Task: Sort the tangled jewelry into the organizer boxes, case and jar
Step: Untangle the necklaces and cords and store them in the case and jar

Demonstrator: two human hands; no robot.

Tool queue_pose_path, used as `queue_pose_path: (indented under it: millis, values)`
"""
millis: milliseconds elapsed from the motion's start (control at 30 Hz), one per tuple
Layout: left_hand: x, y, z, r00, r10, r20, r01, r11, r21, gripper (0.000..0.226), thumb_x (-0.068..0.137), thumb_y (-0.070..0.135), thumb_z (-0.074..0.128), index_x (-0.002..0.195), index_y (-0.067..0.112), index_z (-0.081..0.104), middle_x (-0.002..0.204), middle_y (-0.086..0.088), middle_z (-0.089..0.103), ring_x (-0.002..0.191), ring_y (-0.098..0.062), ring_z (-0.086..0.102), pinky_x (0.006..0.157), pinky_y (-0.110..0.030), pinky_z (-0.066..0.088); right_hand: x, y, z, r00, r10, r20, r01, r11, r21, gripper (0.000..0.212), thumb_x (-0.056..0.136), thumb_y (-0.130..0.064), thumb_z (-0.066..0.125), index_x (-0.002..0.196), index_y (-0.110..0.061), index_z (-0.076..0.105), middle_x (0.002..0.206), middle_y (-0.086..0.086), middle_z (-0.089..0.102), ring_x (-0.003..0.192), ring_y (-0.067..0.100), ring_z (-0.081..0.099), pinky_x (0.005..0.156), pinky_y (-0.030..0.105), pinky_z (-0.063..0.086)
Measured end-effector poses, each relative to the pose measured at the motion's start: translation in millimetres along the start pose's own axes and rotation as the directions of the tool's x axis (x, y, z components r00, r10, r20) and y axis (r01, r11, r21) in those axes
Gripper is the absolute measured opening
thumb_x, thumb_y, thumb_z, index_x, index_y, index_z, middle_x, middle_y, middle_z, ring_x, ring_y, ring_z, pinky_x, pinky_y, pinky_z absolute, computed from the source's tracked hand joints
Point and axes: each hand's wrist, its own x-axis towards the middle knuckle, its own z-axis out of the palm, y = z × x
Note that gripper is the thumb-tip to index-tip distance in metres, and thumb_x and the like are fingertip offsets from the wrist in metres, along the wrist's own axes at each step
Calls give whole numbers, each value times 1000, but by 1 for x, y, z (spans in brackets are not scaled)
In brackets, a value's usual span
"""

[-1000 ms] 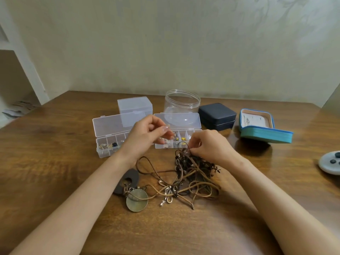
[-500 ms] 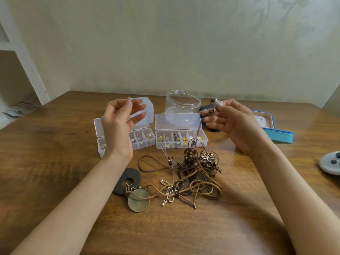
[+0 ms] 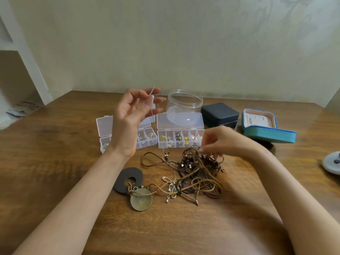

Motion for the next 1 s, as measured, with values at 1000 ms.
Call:
queue_pose_path:
  millis: [1000]
  values:
    - [-16, -2, -23, 758, -570, 317, 184, 653, 735, 6, 90, 16, 57, 93, 12, 60, 71, 5, 64, 61, -8, 64, 61, -18, 50, 1, -32, 11, 892, -305, -333, 415, 262, 871, 26, 98, -21, 43, 105, -7, 63, 96, 14, 69, 82, 22, 66, 75, 31, 54]
